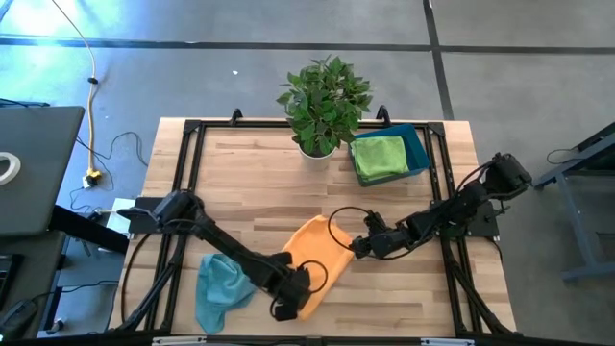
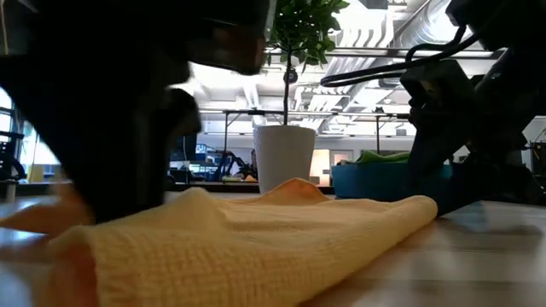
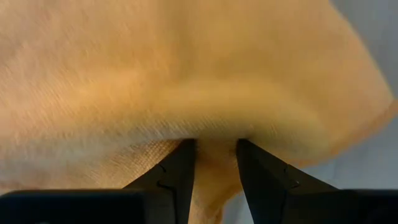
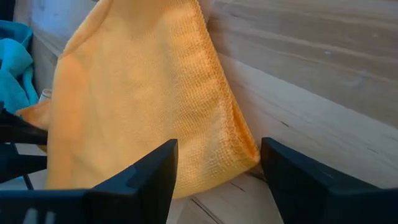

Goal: Sort microfiber towel by color & place in baskets
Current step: Fold the orange towel

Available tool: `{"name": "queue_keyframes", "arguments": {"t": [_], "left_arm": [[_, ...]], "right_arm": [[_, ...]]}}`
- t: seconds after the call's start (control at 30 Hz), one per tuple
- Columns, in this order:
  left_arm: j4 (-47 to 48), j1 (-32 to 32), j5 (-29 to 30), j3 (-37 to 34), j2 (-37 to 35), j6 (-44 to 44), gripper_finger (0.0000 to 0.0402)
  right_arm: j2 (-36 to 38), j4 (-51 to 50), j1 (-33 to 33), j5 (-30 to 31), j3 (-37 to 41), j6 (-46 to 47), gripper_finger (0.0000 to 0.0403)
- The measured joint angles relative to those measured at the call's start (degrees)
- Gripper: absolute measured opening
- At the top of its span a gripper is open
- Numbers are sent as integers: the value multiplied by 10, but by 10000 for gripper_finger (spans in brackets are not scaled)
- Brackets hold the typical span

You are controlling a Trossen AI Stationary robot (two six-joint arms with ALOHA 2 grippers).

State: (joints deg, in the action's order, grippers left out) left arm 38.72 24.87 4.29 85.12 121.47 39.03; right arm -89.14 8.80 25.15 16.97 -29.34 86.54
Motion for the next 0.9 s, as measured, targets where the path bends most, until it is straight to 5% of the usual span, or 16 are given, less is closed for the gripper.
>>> {"name": "queue_keyframes", "arguments": {"t": [0.23,0.5,0.73,0.9], "left_arm": [[-1,-34,1,0,0,-4,113],[11,-35,-29,0,-3,22,113],[55,-14,-111,0,-5,43,113],[96,-1,-124,0,-7,71,113]], "right_arm": [[-1,-5,0,-3,0,2,189],[-2,-17,0,0,0,3,91],[-3,-25,0,11,1,-18,11],[-3,-26,0,13,1,-30,7]]}}
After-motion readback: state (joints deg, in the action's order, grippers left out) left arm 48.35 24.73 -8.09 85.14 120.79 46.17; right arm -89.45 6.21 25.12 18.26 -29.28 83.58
